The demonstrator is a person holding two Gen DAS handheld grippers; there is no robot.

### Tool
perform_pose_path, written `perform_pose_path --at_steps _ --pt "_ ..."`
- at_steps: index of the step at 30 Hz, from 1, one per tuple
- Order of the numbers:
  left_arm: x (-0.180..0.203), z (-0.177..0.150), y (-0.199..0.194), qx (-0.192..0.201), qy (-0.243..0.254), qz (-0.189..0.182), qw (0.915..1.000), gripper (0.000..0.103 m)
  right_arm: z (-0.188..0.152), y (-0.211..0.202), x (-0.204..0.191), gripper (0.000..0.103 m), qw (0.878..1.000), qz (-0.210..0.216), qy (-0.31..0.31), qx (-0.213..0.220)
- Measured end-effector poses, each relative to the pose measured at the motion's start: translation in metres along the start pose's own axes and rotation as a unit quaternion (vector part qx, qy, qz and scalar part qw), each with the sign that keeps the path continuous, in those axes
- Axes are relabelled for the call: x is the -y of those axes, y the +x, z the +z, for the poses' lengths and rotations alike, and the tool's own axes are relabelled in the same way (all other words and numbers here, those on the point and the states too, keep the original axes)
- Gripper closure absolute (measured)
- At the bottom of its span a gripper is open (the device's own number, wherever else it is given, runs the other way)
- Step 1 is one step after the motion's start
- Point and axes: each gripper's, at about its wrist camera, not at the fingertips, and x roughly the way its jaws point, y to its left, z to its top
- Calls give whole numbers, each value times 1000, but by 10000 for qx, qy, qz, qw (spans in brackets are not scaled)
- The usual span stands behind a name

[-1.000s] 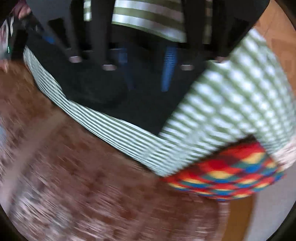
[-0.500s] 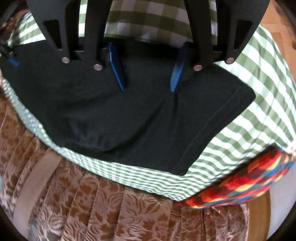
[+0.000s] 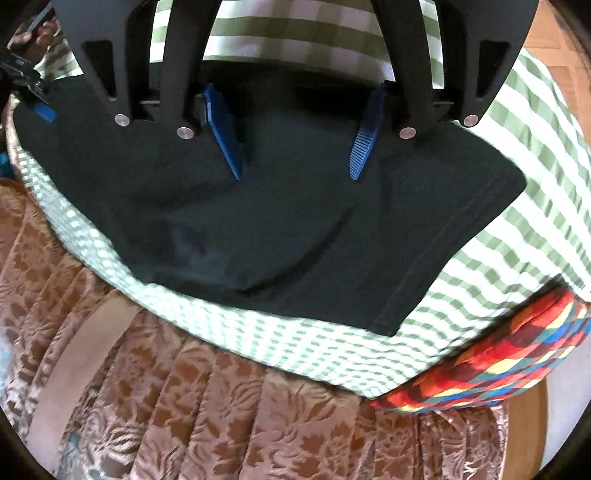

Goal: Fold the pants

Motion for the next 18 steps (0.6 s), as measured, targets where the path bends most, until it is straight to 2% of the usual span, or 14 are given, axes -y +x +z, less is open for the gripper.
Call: perform_pose_path --at_steps 2,5,6,9,11,13,14,16,17,18 --pt "12 5 -6 126 145 -130 9997 43 9 -19 17 15 9993 -31 277 263" --pt "34 11 -9 196 321 -464 9982 34 22 -56 64 16 9925 -91 997 703" --pt "40 12 -9 186 354 -580 9975 34 27 -72 90 16 9867 -189 1345 896" --pt "67 12 -1 -5 512 -972 9939 34 34 -98 147 20 9736 -517 1924 1114" --pt "87 8 8 -141 691 -1174 9906 34 35 -110 185 28 9619 -735 2355 1178" --pt "104 2 14 -207 845 -1337 9872 34 32 -121 226 35 9450 -902 2904 1209" --pt "115 -2 16 -268 946 -1414 9851 34 30 -125 243 36 9373 -979 3112 1227" --pt "131 -8 21 -387 1115 -1571 9805 34 23 -132 274 40 9203 -1231 3532 1145" --pt "140 -12 23 -459 1240 -1647 9774 34 18 -134 288 47 9110 -1445 3729 1012" --pt "150 -16 25 -511 1389 -1676 9747 34 13 -136 301 50 9020 -1645 3889 900"
